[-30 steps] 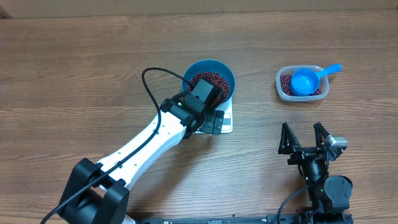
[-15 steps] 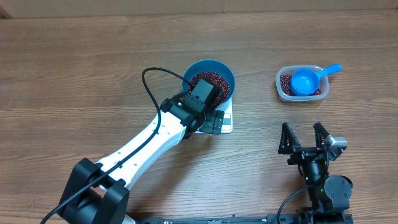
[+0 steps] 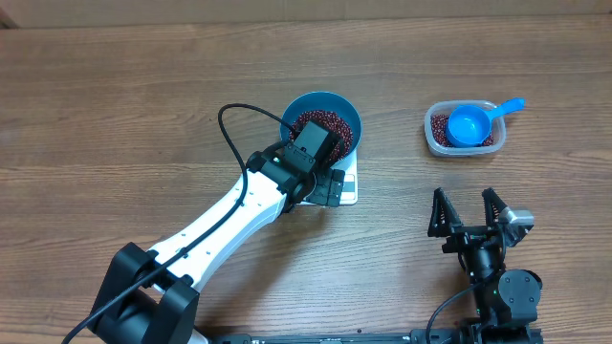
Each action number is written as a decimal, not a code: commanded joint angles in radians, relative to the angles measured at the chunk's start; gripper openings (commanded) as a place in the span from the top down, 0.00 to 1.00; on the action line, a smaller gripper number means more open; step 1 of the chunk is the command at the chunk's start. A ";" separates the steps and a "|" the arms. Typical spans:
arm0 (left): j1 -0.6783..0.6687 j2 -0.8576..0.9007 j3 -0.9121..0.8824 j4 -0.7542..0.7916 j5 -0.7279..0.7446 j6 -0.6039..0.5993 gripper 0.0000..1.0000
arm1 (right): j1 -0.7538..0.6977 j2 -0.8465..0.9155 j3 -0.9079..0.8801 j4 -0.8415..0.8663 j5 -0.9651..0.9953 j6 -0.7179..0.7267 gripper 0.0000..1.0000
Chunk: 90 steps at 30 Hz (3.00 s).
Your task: Scoop item into bowl and weigh 150g on scale
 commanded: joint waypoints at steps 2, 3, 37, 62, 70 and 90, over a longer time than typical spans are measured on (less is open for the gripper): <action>0.005 0.007 -0.003 0.002 -0.013 -0.021 0.01 | 0.004 -0.009 -0.011 0.002 0.007 0.001 0.00; 0.005 0.007 -0.003 0.002 -0.013 -0.021 0.00 | 0.004 -0.009 -0.011 0.002 0.007 0.000 0.00; 0.046 -0.496 -0.284 0.166 -0.144 -0.007 0.00 | 0.004 -0.009 -0.011 0.002 0.007 0.001 0.00; 0.059 -0.725 -0.899 0.992 -0.063 -0.006 0.00 | 0.004 -0.009 -0.011 0.002 0.007 0.001 0.00; 0.059 -0.888 -1.038 1.033 -0.070 -0.006 0.01 | 0.004 -0.009 -0.011 0.002 0.007 0.000 0.00; 0.325 -1.460 -1.175 0.711 -0.127 0.170 0.00 | 0.004 -0.009 -0.011 0.002 0.007 0.001 0.00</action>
